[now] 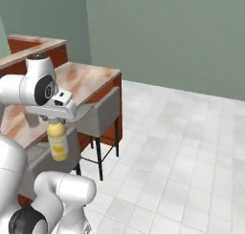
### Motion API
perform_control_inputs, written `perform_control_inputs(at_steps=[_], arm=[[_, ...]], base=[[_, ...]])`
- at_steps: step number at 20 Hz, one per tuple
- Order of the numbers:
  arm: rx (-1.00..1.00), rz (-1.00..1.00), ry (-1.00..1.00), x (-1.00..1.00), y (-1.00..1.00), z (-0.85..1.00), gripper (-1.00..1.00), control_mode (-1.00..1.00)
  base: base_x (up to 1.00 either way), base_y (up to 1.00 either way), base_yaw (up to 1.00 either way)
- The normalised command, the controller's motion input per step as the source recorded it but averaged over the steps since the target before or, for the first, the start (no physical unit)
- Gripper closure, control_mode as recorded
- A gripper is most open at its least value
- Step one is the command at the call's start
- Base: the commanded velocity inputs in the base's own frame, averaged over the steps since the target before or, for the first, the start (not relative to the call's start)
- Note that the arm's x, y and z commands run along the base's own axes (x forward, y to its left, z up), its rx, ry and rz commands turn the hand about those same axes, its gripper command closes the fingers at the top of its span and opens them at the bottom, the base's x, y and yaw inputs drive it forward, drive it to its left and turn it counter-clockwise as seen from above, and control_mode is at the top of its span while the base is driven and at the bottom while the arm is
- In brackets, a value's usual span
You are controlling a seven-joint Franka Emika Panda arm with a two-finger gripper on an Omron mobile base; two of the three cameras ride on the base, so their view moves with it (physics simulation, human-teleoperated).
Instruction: There is a wine glass and glass cup on the dining counter. Place the wine bottle next to the wine glass and the juice bottle next to the glass cup.
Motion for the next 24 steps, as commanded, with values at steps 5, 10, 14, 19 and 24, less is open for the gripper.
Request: perform_control_inputs(at_steps=[5,10,14,19,24], arm=[[0.0,0.0,0.0,0.0,0.0,0.0,1.0,1.0],[0.0,0.0,0.0,0.0,0.0,0.0,1.0,1.0],[0.0,0.0,0.0,0.0,0.0,0.0,1.0,1.0],[0.0,0.0,0.0,0.0,0.0,0.0,1.0,1.0],[0.0,0.0,0.0,0.0,0.0,0.0,1.0,1.0]], base=[[0.37,-0.04,0.76],[0.29,-0.13,0.72],[0.25,-0.19,0.68],[0.27,-0.25,0.61],[0.29,-0.37,0.46]])
